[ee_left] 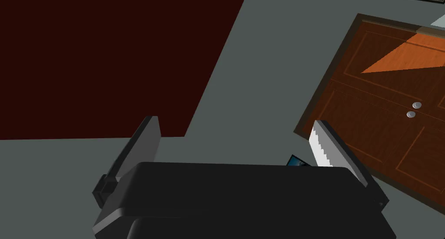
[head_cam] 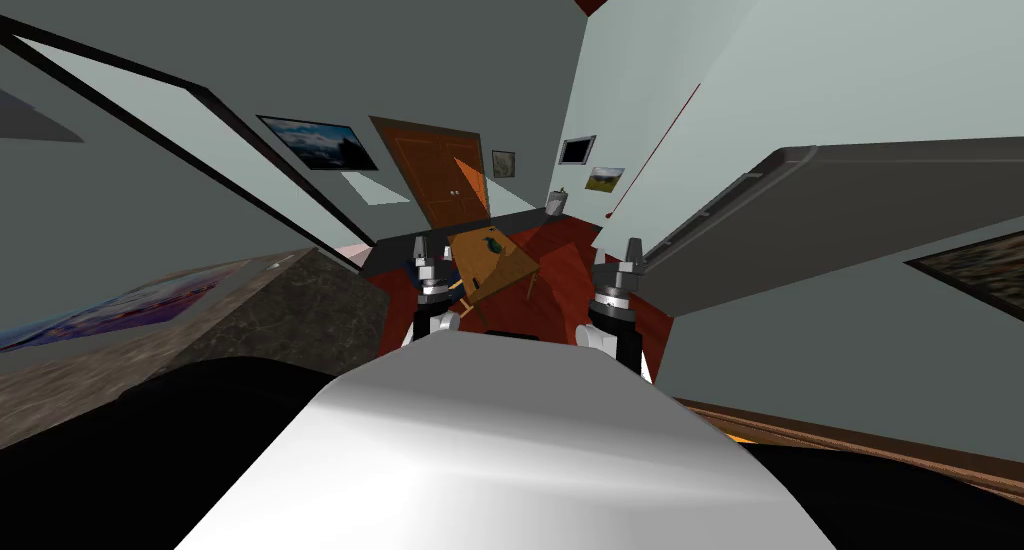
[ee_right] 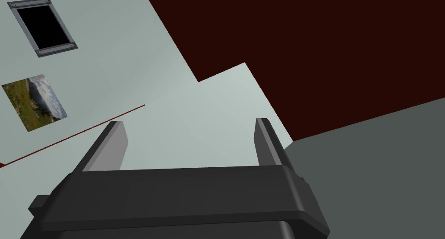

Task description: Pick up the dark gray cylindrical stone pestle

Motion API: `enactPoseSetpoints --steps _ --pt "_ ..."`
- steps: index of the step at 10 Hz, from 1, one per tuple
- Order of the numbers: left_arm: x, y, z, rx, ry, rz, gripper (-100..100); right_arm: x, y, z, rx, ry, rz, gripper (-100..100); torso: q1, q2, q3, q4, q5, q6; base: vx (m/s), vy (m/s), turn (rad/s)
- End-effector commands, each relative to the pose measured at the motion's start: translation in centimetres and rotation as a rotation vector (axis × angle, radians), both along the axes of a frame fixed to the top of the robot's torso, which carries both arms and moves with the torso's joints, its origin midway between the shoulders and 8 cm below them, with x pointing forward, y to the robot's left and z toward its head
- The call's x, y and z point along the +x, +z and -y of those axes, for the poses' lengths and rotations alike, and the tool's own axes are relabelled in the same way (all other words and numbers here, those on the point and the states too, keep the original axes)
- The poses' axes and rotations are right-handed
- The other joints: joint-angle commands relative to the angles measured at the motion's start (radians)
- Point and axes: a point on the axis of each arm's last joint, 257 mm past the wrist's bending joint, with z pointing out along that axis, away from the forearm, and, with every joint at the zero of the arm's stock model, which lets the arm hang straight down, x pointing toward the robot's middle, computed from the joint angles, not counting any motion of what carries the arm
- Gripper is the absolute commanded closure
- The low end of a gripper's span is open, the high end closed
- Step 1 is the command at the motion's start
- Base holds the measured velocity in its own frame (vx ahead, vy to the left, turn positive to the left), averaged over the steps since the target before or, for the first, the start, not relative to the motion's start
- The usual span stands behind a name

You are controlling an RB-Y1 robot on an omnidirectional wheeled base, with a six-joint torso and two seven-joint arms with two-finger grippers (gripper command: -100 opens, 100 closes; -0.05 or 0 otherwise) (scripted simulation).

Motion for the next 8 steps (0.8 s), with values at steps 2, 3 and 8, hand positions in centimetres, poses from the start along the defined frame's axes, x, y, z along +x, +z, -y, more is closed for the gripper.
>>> enactPoseSetpoints --steps 2,3,8 --pt "0.3 -0.6 0.7 0.051 -0.031 -0.014 -100 0.0 0.0 0.0 0.000 0.000 0.000 0 -0.002 0.001 0.000 0.000 0.000 0.000 -0.019 -0.048 0.021" --pt "0.5 -1.0 1.0 0.076 -0.046 -0.023 -100 0.0 0.0 0.0 0.000 0.000 0.000 0 -0.004 0.001 0.001 0.000 -0.001 0.000 -0.019 -0.091 0.037" --pt "1.8 -5.2 1.9 0.227 -0.124 -0.107 -100 0.0 0.0 0.0 0.000 0.000 0.000 0 -0.009 0.003 0.002 0.001 -0.002 0.000 -0.040 -0.138 0.044"
